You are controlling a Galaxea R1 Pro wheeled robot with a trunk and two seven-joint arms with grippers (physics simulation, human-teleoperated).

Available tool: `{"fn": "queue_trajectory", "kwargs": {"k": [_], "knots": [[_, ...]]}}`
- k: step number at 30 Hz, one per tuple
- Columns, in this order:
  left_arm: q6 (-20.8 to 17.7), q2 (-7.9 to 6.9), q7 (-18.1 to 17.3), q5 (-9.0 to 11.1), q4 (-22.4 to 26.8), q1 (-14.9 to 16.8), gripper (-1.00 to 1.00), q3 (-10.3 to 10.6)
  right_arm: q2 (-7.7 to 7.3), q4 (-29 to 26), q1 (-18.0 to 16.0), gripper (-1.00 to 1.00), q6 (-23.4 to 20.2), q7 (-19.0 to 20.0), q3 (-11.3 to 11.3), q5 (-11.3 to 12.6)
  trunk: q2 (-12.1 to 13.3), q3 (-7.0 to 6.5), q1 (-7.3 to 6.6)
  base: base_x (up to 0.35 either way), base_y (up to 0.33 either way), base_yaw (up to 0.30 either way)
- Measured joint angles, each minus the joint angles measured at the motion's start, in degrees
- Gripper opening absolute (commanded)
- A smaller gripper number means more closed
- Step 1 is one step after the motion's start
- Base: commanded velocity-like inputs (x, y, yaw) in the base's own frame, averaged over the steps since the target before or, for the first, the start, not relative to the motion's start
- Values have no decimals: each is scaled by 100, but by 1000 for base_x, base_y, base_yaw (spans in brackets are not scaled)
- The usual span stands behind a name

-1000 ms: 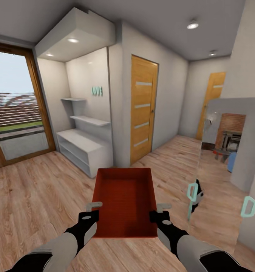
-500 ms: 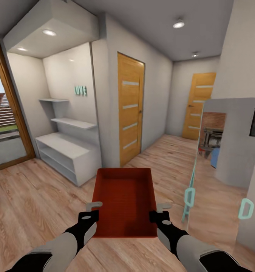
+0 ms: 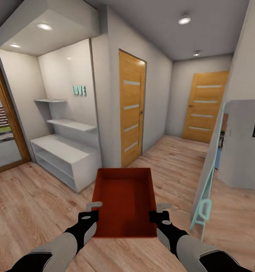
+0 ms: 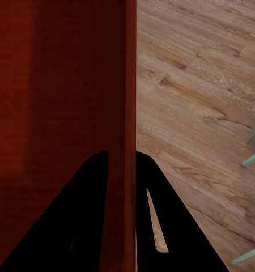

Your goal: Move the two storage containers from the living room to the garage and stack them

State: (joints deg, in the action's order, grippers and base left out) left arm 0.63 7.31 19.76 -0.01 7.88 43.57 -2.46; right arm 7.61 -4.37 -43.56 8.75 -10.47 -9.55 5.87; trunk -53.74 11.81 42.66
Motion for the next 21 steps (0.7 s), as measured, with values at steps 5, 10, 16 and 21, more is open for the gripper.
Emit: {"fn": "queue_trajectory", "kwargs": {"k": [5, 10, 16, 21], "knots": [[1, 7, 3, -11, -1, 1, -100, -10, -8, -1, 1, -100, 2, 8, -1, 6, 0, 0, 0, 305, 216, -220], [0, 1, -1, -1, -1, 5, -100, 5, -1, -1, 1, -100, 6, -1, -1, 7, 0, 0, 0, 305, 216, -246], [0, 2, 0, -2, -1, 4, -100, 2, -3, -1, 1, -100, 5, 1, -1, 7, 0, 0, 0, 306, 216, -249], [-3, 2, 0, -2, -1, 4, -100, 2, -2, -1, 1, -100, 1, 1, -1, 7, 0, 0, 0, 305, 216, -249]]}}
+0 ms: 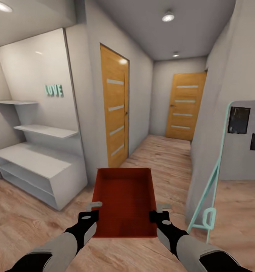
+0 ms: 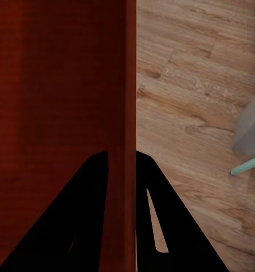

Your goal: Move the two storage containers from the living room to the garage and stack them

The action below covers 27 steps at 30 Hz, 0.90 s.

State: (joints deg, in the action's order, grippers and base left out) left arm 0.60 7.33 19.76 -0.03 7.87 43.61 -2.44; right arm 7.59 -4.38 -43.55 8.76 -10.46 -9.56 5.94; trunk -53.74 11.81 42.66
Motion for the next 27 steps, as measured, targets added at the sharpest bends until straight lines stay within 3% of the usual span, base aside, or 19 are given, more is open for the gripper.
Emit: {"fn": "queue_trajectory", "kwargs": {"k": [27], "knots": [[-5, 0, 0, 0, 0, 1, -100, 1, 0, 0, 0, -100, -4, 0, 2, 0, 0, 0, 0, 306, 216, -249]]}}
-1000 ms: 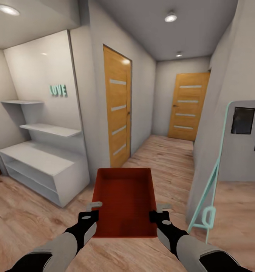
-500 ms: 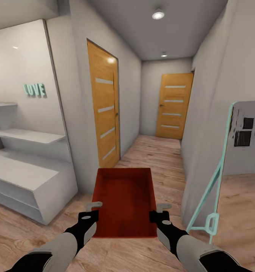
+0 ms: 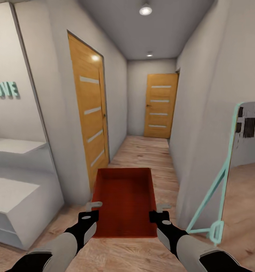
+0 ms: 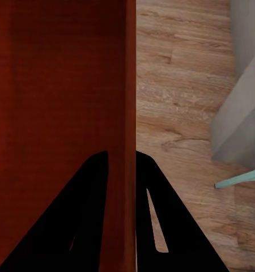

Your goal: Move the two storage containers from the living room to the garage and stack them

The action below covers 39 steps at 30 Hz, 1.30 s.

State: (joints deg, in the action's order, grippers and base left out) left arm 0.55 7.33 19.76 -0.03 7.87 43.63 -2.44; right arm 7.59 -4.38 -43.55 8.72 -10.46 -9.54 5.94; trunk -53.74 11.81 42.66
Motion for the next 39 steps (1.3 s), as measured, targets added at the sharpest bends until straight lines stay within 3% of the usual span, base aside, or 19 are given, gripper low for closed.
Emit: {"fn": "queue_trajectory", "kwargs": {"k": [9, 26, 39], "knots": [[-7, 4, 3, -9, 1, -1, -100, -9, -4, 1, 0, -100, -8, 8, 3, 0, 0, -12, 0, 306, 216, -211], [27, 1, 0, -3, 3, -1, -100, 2, -1, 2, -1, -100, 31, 0, 0, -4, 0, -16, 0, 304, 207, -21], [40, 29, 33, -22, 5, -2, -100, -8, -29, 3, -1, -100, 49, 41, 7, -2, 1, -34, 3, 44, 21, -142]]}}
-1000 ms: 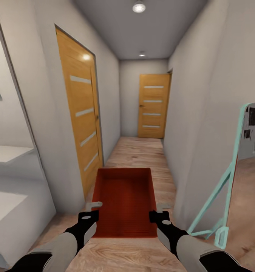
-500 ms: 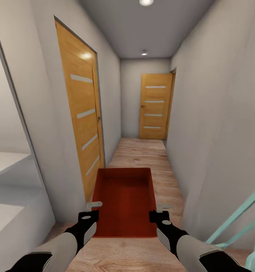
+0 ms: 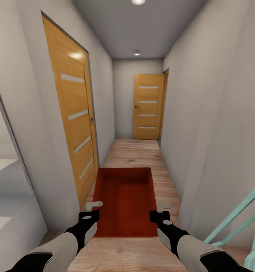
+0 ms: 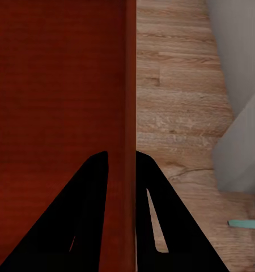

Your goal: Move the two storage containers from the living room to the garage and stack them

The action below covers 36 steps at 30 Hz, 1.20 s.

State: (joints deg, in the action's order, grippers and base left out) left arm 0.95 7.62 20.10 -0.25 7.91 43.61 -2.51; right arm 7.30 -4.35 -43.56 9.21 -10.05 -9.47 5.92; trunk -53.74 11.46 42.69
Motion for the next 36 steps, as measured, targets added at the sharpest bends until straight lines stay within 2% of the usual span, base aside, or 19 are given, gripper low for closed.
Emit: {"fn": "queue_trajectory", "kwargs": {"k": [6, 28, 36], "knots": [[0, 0, 0, 1, 0, 0, -100, 1, 1, 0, 0, -100, 0, -1, 0, 0, 0, 0, -2, 141, 0, -6], [-8, -17, -18, 22, -10, 0, -100, 9, 17, -1, 0, -100, -22, -24, -3, -8, -1, -1, -3, 318, 0, -3], [-8, -20, -26, 18, -11, -1, -100, 2, 19, -2, 1, -100, -25, -30, -6, -8, -1, -1, -3, 324, 0, -210]]}}
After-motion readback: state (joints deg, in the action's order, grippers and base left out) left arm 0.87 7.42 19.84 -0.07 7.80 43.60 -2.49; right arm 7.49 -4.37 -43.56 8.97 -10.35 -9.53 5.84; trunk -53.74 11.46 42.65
